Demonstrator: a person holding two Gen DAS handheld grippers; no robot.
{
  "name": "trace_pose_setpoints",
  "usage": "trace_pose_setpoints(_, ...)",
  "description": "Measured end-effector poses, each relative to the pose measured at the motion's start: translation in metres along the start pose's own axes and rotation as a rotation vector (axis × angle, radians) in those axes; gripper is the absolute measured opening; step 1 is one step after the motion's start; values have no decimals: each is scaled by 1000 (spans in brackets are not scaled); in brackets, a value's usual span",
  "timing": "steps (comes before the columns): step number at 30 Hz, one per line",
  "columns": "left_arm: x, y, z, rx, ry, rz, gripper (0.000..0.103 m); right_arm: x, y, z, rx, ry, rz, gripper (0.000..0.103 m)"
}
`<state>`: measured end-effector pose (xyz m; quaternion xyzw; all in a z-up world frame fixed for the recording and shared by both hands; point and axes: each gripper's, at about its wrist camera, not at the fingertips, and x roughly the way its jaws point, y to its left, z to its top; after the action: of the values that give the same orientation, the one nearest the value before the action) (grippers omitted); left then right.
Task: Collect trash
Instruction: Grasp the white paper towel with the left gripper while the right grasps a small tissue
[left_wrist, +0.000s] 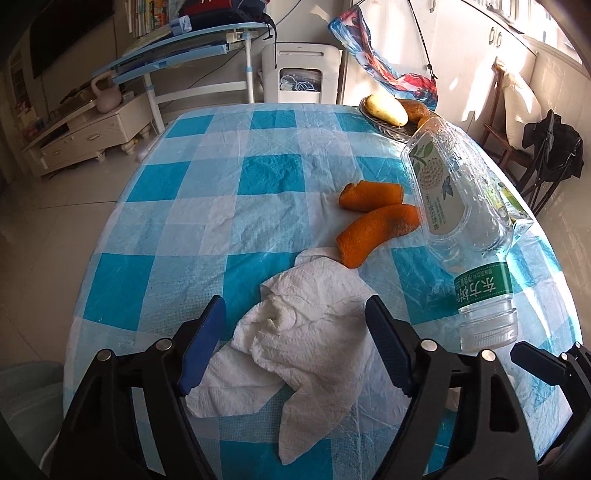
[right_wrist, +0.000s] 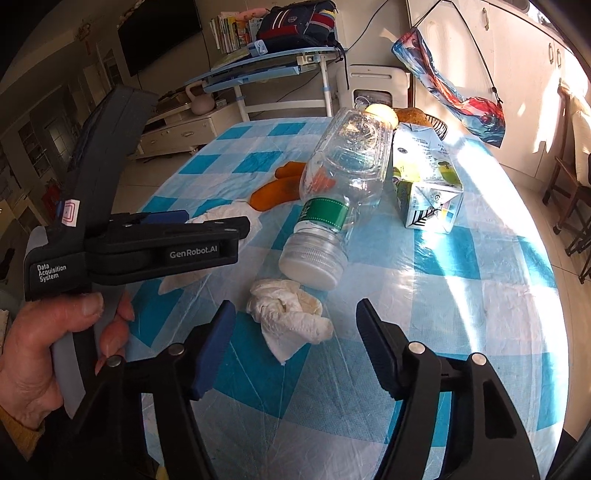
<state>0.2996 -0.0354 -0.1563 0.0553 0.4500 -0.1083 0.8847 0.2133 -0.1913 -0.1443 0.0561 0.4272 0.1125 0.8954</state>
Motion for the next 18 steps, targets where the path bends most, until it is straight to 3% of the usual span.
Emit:
trace_pose_setpoints(7, -14, -3, -13, 19, -25, -19, 38, 1, -1, -4, -10, 13, 13, 34)
trace_pose_setpoints(12, -26, 5, -27, -13, -27, -52, 24, -6, 2, -10, -12, 8, 26, 28)
trace_pose_setpoints(18, -47, 11, -51, -50, -34, -92, 22, -20, 7, -22, -1, -2, 38, 28)
